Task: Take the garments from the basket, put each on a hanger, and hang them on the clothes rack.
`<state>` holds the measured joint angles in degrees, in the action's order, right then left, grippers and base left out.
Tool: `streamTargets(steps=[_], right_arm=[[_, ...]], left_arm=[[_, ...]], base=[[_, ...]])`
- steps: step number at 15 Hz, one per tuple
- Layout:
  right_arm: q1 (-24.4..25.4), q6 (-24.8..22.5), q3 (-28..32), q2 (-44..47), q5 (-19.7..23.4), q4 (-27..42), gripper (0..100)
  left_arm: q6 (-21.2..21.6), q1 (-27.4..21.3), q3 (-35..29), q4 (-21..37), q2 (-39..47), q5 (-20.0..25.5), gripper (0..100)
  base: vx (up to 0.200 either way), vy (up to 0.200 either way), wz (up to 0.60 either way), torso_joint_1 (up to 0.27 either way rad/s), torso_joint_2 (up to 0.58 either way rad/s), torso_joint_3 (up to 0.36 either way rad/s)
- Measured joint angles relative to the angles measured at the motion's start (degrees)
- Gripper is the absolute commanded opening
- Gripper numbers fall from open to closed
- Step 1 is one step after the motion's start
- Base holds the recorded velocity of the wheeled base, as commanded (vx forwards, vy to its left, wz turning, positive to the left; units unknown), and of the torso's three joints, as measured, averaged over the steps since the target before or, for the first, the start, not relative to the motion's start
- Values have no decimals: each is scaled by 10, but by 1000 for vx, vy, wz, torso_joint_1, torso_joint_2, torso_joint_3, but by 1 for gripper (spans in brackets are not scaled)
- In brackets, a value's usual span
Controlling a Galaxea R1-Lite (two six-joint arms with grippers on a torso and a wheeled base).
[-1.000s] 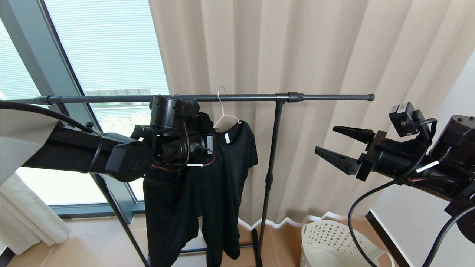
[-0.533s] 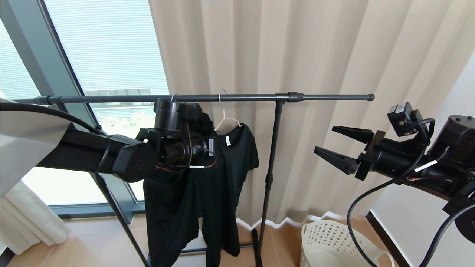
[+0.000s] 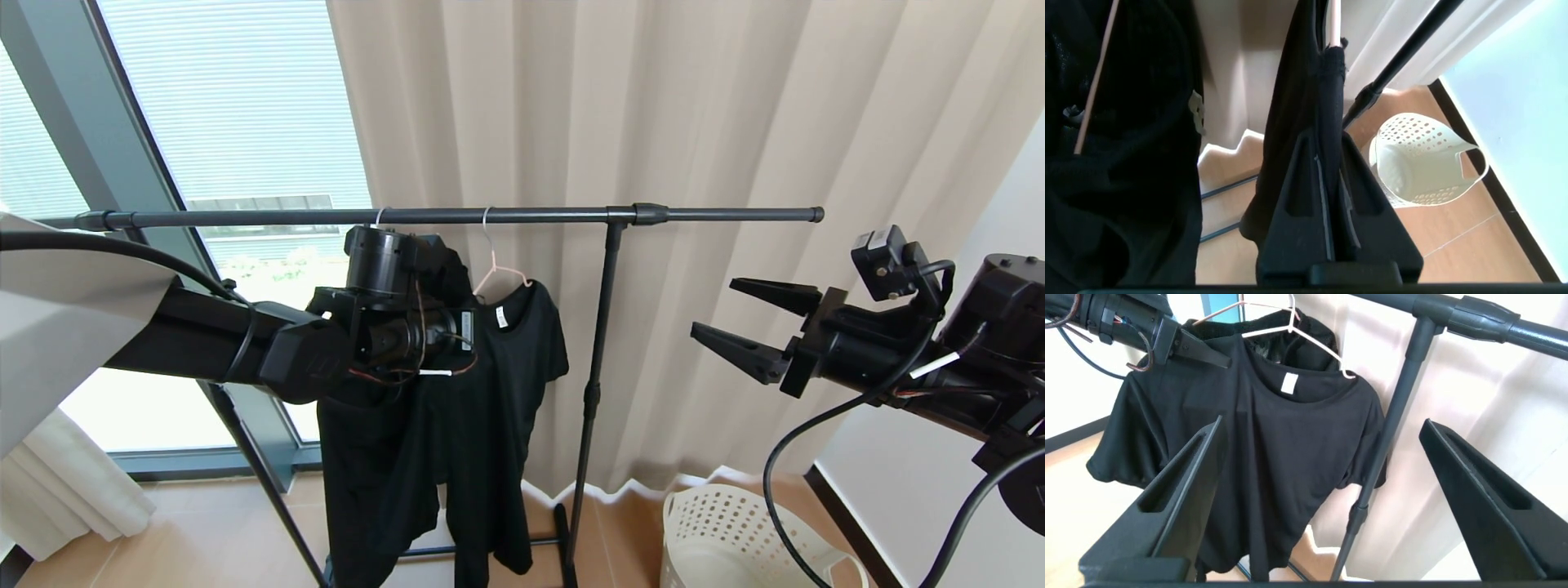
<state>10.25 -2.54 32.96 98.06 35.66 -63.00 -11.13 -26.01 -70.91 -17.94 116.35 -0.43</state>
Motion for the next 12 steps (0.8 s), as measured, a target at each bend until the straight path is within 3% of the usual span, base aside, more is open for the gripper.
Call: streamTargets(steps=[2, 3, 12], right_arm=[[0, 0, 2, 1, 0, 0, 100], [0, 0, 3, 1, 0, 0, 100], [-1, -1, 3, 1, 0, 0, 100]], left_arm=[[1, 0, 0, 0, 1, 0, 0], [1, 0, 0, 0, 2, 0, 100], [1, 5, -4, -1, 2, 0, 100]], base=[[0, 0, 0, 0, 0, 0], [0, 0, 0, 0, 0, 0], [0, 0, 0, 0, 0, 0]])
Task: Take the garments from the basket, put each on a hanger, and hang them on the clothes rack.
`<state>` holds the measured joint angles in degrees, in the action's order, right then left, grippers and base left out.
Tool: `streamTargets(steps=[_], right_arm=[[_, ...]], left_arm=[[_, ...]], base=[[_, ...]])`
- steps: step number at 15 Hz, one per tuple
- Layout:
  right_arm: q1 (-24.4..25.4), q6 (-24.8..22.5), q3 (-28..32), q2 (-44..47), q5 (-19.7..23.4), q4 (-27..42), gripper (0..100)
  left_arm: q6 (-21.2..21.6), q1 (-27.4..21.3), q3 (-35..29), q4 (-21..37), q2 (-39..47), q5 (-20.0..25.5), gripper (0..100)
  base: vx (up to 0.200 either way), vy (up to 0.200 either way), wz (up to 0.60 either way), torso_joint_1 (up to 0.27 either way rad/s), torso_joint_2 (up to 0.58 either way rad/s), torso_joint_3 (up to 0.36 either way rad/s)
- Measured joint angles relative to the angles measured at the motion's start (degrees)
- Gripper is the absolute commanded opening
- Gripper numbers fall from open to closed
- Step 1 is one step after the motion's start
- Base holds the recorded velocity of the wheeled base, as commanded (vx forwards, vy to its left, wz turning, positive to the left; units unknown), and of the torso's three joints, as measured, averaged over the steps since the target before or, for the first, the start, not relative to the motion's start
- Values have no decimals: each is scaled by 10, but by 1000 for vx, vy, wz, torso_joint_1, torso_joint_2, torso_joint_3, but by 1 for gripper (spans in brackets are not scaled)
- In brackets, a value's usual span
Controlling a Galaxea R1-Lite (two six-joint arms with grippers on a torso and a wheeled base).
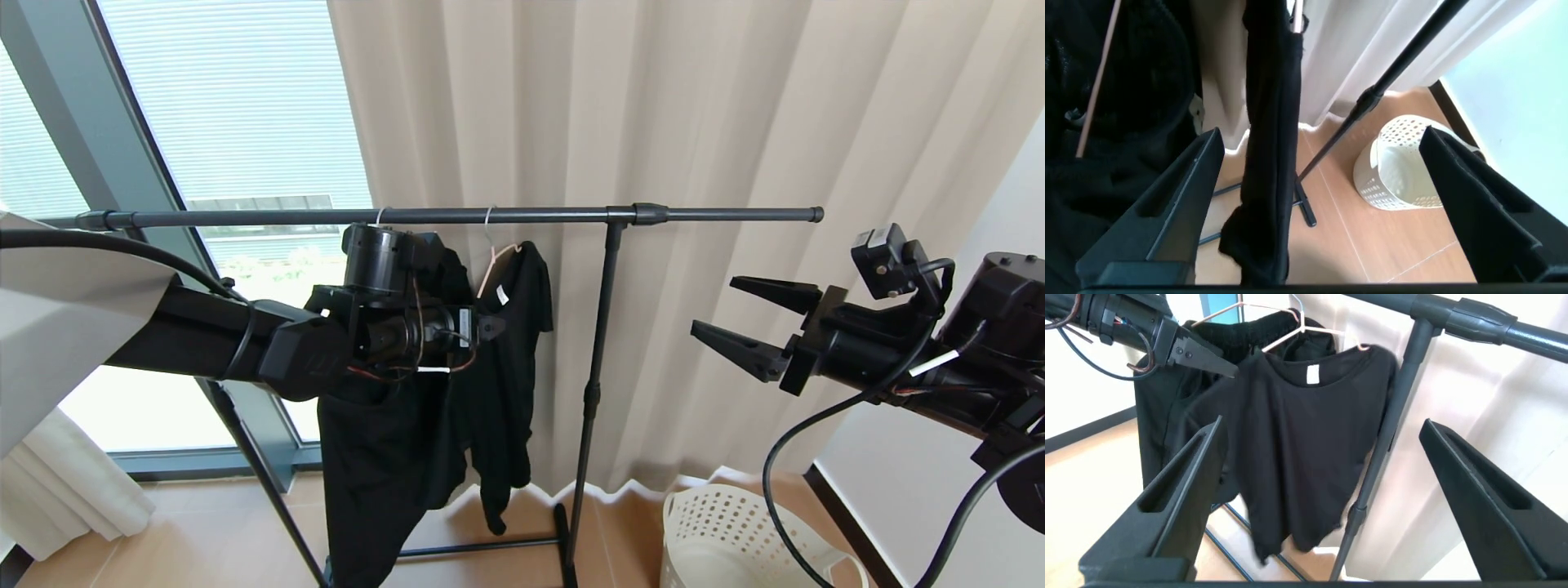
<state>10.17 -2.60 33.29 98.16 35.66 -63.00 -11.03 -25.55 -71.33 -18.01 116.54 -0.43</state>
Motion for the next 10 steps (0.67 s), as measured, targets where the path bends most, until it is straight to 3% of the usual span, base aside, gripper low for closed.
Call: streamTargets(steps=[5, 10], right_arm=[[0, -4, -1, 3, 0, 0, 100], [0, -21, -10, -1, -5, 0, 100]], left_arm=[[2, 1, 0, 2, -4, -15, 100], [6, 3, 72, 9, -75, -20, 100]], base=[[0, 0, 0, 0, 0, 0], [0, 0, 0, 0, 0, 0]])
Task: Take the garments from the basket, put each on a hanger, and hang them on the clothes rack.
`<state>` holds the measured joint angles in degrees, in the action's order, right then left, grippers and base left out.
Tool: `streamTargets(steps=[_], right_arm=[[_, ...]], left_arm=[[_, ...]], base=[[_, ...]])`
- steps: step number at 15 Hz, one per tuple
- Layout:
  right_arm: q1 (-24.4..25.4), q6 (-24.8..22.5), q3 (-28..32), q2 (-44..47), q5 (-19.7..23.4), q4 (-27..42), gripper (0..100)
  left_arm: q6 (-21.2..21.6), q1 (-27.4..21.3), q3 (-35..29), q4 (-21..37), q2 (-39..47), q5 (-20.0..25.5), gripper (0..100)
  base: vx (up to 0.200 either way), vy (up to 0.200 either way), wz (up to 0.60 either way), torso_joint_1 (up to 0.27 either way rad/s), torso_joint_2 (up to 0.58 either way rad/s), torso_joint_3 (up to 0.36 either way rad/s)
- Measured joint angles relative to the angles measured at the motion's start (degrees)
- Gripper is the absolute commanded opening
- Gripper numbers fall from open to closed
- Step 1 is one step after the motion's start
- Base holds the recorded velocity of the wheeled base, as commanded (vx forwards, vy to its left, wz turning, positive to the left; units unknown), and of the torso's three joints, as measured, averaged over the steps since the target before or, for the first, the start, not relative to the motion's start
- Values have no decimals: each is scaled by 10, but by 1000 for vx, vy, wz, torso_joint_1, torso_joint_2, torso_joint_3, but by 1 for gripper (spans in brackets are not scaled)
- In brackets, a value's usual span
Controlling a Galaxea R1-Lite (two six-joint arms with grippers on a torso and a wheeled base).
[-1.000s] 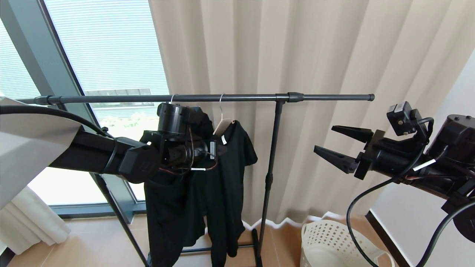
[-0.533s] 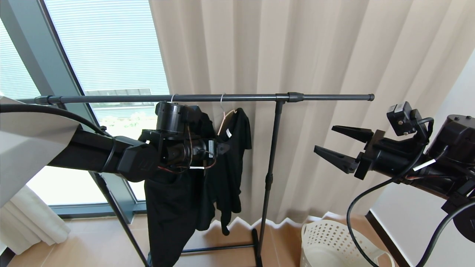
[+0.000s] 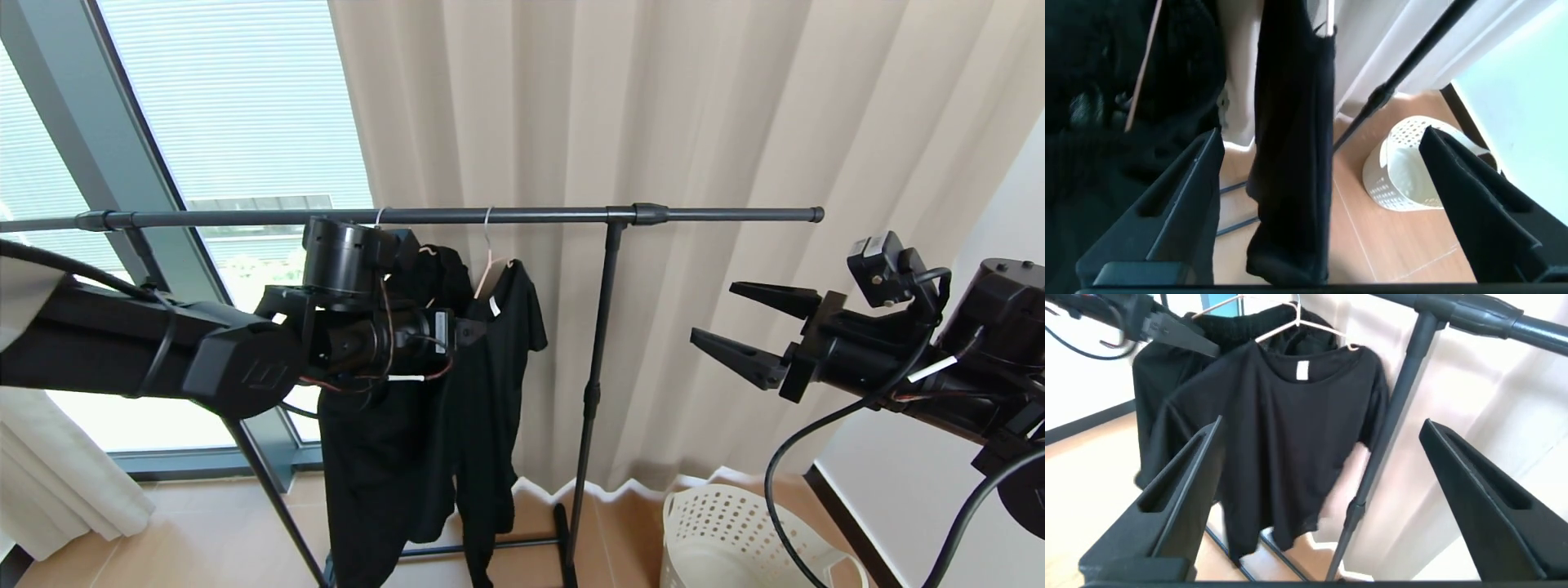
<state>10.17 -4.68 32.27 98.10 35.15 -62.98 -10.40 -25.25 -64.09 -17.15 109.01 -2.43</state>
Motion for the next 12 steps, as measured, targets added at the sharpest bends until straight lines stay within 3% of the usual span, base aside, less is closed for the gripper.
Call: streamTargets(steps=[1, 4, 5, 7, 10, 12], right_arm=[[0, -7, -2, -2, -8, 0, 100], [8, -45, -5, -11, -173, 2, 100], [16, -51, -7, -23, -207, 14, 100], [31, -54, -17, -61, -231, 86, 100], [46, -55, -27, -158, -240, 238, 100], [50, -55, -40, -235, -241, 302, 100]], left_arm=[[0, 0, 27, 0, -24, 0, 100], [2, 0, 105, -1, -100, 0, 100], [3, 0, 131, -3, -128, -2, 100], [4, 0, 163, -7, -171, -6, 100], [14, 0, 217, -7, -242, -7, 100], [21, 0, 258, -6, -292, -8, 100]], base=[[0, 0, 0, 0, 0, 0], [0, 0, 0, 0, 0, 0], [0, 0, 0, 0, 0, 0], [0, 0, 0, 0, 0, 0], [0, 0, 0, 0, 0, 0], [0, 0, 0, 0, 0, 0]])
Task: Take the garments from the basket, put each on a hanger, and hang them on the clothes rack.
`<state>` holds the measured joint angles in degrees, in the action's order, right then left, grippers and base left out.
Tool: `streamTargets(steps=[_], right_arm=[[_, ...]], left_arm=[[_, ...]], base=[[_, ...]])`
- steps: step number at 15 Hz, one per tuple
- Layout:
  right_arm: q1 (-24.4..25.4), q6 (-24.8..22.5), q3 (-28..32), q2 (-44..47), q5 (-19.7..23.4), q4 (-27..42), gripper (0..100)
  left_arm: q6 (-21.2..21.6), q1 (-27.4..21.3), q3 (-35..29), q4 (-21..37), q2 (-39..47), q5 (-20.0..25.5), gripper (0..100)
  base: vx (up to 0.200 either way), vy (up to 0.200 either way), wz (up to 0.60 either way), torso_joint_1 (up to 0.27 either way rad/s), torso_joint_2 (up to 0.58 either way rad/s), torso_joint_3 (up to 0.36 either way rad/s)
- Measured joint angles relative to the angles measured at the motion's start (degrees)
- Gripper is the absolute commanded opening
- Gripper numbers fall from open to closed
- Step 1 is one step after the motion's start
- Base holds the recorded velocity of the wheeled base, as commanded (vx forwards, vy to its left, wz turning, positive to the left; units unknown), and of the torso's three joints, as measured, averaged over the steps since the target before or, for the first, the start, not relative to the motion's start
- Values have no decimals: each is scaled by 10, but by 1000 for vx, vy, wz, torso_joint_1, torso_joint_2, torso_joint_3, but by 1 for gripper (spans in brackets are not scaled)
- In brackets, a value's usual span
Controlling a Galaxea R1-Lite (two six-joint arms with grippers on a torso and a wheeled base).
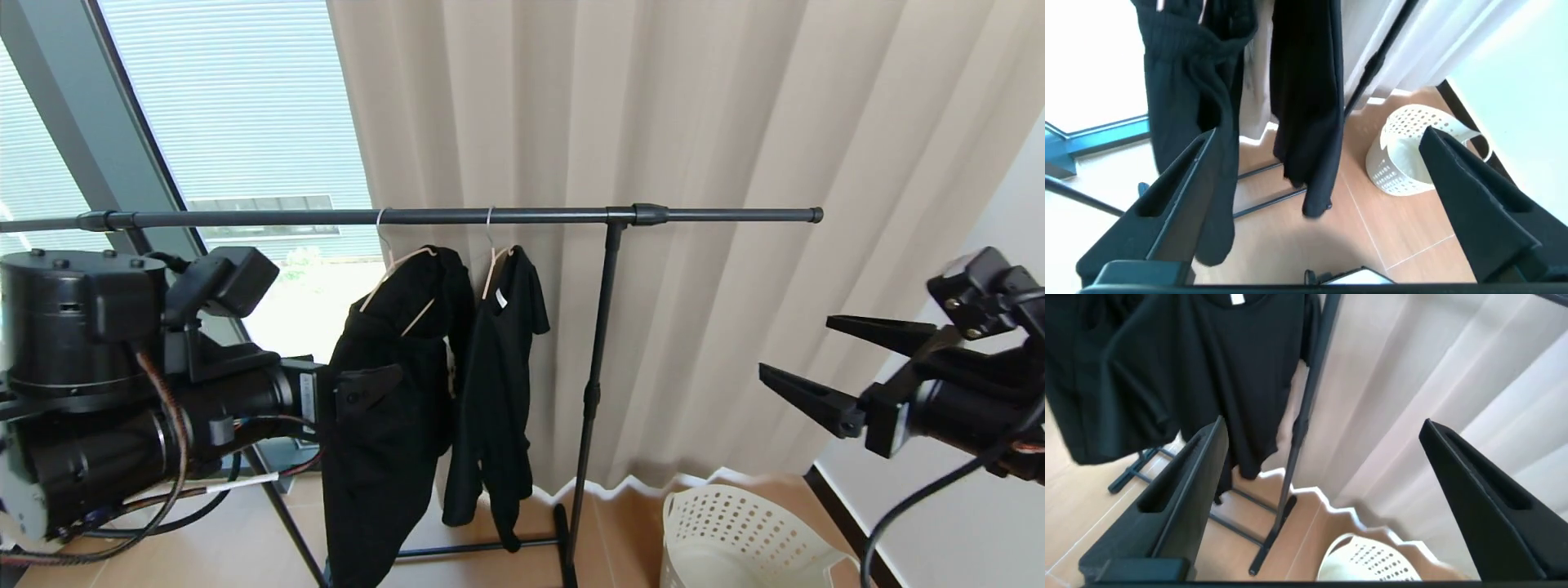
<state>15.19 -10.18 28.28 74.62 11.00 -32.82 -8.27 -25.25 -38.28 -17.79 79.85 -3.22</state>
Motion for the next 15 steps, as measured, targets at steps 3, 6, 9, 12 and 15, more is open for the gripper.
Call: streamTargets(steps=[3, 6, 9, 12, 15], right_arm=[[3, 0, -60, -119, -5, 34, 100], [3, 0, -127, -240, -20, 68, 100], [2, 2, -170, -370, -24, 167, 100], [-2, 2, -184, -508, -25, 318, 100], [-50, 2, -203, -622, -23, 387, 100]], left_arm=[[8, 0, 63, 2, -88, -1, 100], [31, 2, 166, 5, -199, -24, 100], [65, 4, 236, 30, -308, -40, 100], [93, 15, 274, 156, -444, -43, 100], [111, 50, 320, 216, -565, -40, 100]], base=[[0, 0, 0, 0, 0, 0], [0, 0, 0, 0, 0, 0], [0, 0, 0, 0, 0, 0], [0, 0, 0, 0, 0, 0], [0, 0, 0, 0, 0, 0]])
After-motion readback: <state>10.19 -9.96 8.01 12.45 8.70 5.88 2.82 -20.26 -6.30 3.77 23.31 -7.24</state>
